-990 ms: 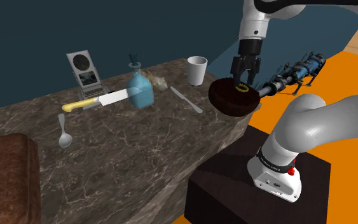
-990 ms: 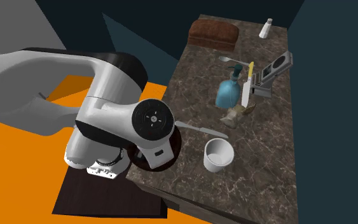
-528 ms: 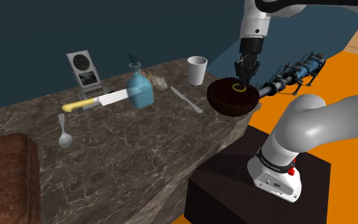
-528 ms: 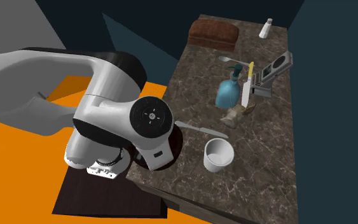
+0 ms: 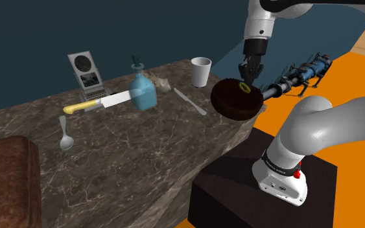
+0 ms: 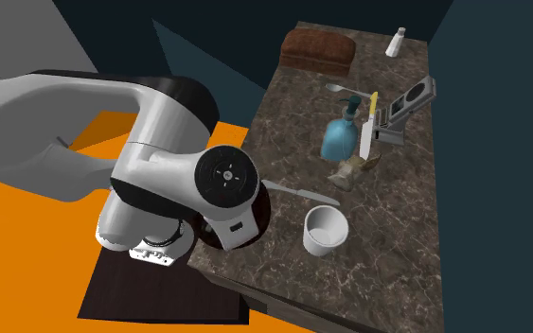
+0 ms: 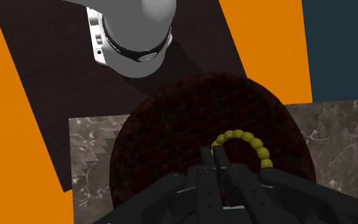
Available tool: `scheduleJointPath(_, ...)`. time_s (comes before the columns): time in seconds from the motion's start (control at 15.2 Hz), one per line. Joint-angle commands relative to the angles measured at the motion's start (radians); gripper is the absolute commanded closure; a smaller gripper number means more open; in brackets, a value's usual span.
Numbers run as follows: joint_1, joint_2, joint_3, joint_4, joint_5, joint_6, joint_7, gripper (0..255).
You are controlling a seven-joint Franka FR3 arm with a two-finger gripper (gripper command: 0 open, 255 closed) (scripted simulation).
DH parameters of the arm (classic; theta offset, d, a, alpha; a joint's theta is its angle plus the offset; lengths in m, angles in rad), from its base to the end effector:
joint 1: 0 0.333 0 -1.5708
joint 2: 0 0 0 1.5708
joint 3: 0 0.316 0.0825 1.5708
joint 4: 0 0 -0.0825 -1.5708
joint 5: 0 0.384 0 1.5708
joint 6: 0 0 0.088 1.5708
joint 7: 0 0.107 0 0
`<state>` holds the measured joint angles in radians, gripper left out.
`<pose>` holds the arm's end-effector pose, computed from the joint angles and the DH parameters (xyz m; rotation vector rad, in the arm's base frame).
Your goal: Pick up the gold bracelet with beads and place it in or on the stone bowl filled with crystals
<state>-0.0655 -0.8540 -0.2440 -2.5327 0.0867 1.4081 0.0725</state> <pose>0.2536 -0.0820 0.5122 -2.8012 0.3831 0.3767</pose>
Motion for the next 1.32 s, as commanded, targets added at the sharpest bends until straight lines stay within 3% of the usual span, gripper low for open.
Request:
scheduleJointPath(0.0,0.003,0.004,0.003,0.020,0.004,-0.019,0.005,255)
scheduleJointPath(0.13,0.003,0.004,0.003,0.023,0.004,-0.021,0.005,255)
scheduleJointPath(0.2,0.003,0.004,0.003,0.023,0.004,-0.021,0.005,0)
scheduleJointPath(0.4,0.141,0.343,0.159,0.285,-0.123,-0.224,-0.009,0)
scheduleJointPath(0.46,0.152,0.379,0.177,0.311,-0.139,-0.248,-0.012,0)
scheduleJointPath(0.92,0.148,0.309,0.177,0.171,-0.143,-0.178,-0.010,0)
scheduleJointPath(1.25,0.148,0.309,0.177,0.171,-0.143,-0.178,-0.010,0)
